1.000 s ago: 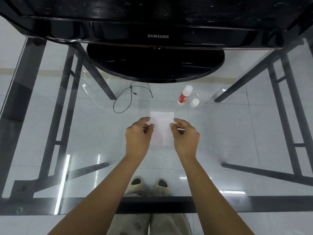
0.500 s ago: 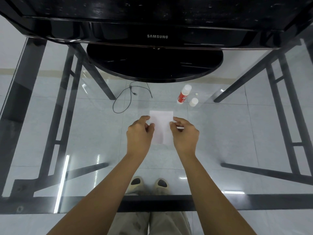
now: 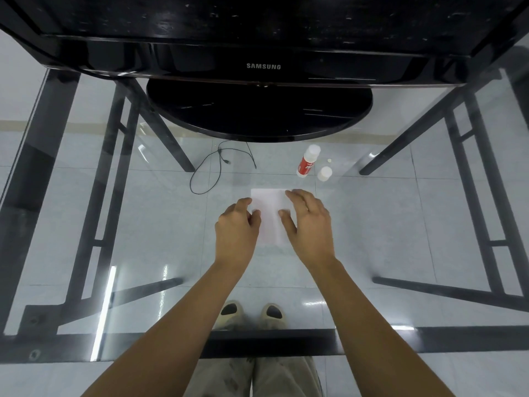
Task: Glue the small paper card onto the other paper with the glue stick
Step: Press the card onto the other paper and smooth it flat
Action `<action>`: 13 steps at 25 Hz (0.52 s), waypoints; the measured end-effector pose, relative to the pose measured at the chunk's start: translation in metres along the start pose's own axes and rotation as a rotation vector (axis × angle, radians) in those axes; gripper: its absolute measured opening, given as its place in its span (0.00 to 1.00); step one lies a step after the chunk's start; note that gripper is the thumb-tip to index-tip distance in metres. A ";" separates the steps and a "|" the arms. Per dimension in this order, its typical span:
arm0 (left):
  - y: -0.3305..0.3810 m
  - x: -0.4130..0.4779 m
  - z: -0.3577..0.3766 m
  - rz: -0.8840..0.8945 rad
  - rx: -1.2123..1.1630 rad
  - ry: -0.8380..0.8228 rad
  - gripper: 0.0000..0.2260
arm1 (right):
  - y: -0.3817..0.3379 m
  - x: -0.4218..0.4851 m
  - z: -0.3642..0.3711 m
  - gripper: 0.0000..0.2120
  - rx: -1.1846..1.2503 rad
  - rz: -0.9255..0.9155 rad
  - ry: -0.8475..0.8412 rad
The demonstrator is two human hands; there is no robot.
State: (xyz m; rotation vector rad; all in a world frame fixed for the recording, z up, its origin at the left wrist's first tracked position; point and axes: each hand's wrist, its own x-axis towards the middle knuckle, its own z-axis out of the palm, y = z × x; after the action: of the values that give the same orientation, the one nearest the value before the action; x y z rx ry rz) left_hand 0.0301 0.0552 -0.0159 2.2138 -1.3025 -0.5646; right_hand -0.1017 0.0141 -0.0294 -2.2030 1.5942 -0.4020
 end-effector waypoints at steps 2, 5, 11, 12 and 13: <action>0.000 0.000 0.000 0.008 0.016 0.000 0.13 | 0.008 -0.002 0.002 0.22 -0.097 -0.126 -0.122; -0.001 0.001 0.000 0.022 0.038 -0.003 0.13 | 0.018 -0.005 0.007 0.26 -0.235 -0.178 -0.226; -0.002 -0.009 0.003 0.079 0.171 -0.037 0.15 | 0.020 -0.006 0.011 0.26 -0.298 -0.174 -0.250; -0.004 -0.014 0.004 0.126 0.236 -0.044 0.17 | 0.021 -0.006 0.011 0.26 -0.301 -0.173 -0.251; -0.009 -0.020 0.005 0.173 0.312 -0.044 0.20 | 0.020 -0.006 0.010 0.26 -0.304 -0.172 -0.250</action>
State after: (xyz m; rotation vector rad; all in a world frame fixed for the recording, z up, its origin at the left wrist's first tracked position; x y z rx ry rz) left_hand 0.0241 0.0753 -0.0230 2.3090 -1.6829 -0.3667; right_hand -0.1163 0.0157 -0.0480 -2.5092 1.4121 0.0775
